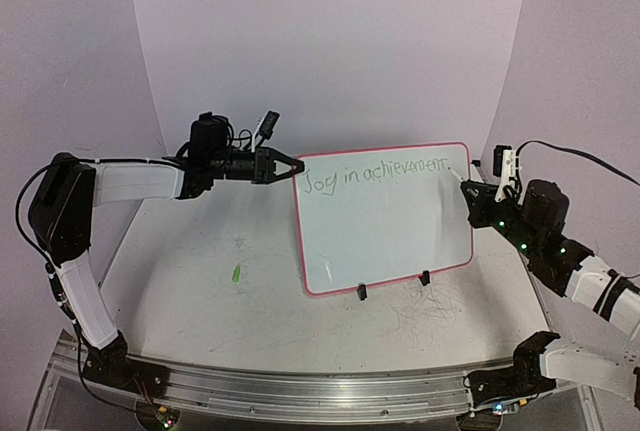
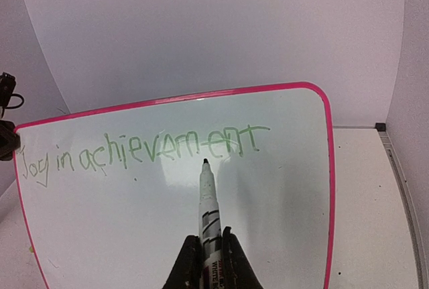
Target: Write a sentence on the whiteboard
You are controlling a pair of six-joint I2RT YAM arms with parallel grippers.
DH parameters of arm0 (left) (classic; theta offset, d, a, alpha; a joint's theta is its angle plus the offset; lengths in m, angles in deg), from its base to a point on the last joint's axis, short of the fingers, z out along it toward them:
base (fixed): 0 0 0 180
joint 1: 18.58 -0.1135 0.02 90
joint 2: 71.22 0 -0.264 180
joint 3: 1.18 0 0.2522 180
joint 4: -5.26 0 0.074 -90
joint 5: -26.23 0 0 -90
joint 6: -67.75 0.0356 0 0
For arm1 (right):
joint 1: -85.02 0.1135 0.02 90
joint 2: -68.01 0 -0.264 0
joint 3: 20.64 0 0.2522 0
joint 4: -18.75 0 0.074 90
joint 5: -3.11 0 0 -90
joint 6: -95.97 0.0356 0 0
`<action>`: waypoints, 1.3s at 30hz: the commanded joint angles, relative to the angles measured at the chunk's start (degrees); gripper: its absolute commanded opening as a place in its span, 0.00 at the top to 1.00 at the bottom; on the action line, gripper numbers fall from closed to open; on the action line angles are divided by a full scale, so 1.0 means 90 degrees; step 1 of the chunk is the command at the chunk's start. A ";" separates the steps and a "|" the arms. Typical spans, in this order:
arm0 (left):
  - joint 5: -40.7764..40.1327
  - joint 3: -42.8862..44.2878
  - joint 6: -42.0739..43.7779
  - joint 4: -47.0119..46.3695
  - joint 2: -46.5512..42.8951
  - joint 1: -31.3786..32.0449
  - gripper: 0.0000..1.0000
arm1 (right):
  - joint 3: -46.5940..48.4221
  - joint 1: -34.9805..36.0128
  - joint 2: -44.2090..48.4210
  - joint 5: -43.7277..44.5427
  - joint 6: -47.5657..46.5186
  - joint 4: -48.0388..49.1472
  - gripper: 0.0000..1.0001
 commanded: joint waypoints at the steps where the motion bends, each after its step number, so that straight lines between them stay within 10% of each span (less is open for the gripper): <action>1: 0.0012 0.0159 0.0031 -0.0334 -0.0129 -0.0027 0.92 | 0.0025 0.0072 -0.0020 -0.0038 -0.0084 0.0137 1.00; 39: -0.0085 -0.0070 0.0382 -0.0327 -0.0183 -0.0018 1.00 | 0.0901 0.1634 -0.1432 0.0864 -0.0581 -0.0069 1.00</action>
